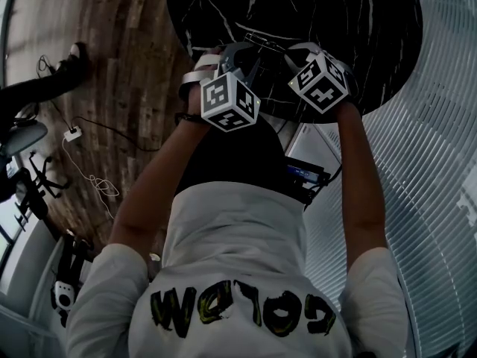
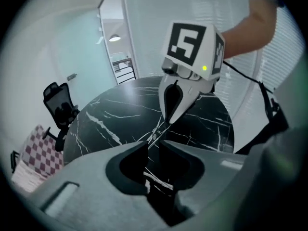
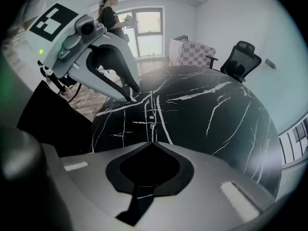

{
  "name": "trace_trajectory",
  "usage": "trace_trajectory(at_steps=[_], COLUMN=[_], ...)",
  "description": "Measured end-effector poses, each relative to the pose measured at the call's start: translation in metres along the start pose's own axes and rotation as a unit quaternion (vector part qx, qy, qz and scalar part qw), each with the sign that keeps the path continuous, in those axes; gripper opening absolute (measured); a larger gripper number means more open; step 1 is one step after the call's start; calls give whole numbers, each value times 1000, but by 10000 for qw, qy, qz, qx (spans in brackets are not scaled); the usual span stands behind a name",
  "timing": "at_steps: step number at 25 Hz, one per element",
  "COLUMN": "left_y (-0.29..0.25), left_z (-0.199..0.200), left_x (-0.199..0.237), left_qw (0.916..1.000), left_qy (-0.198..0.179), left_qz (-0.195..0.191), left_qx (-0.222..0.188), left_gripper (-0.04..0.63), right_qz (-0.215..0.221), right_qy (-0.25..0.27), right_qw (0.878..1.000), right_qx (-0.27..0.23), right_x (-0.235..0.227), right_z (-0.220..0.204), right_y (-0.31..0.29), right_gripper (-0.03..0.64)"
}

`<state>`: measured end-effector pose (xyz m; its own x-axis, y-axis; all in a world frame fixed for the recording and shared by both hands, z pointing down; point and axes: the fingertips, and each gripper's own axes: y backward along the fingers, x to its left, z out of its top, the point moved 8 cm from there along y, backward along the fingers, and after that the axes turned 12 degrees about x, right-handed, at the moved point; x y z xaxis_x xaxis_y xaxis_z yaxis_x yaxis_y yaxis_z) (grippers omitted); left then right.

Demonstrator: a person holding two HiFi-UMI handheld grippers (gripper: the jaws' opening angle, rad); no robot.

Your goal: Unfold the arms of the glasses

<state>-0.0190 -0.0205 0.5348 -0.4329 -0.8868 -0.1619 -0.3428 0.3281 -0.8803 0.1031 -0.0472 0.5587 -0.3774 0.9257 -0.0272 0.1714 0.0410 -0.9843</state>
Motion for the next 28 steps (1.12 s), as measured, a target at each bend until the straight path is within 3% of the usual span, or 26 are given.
trace_trajectory(at_steps=[6, 13, 17, 28], left_y=[-17, -32, -37, -49], left_z=[6, 3, 2, 6], left_x=[-3, -14, -14, -24], left_qw=[9923, 9657, 9564, 9462], left_qy=[-1123, -2348, -2620, -2929], left_qz=[349, 711, 819, 857], left_qx=[388, 846, 1000, 1078], left_gripper=[74, 72, 72, 20], right_qz=[36, 63, 72, 106], right_qy=[20, 30, 19, -142], right_qw=[10000, 10000, 10000, 9998], right_qx=[21, -3, -27, -52], right_x=[2, 5, 5, 3], right_z=[3, 6, 8, -1], right_y=[0, -2, -1, -5], right_gripper=[0, 0, 0, 0])
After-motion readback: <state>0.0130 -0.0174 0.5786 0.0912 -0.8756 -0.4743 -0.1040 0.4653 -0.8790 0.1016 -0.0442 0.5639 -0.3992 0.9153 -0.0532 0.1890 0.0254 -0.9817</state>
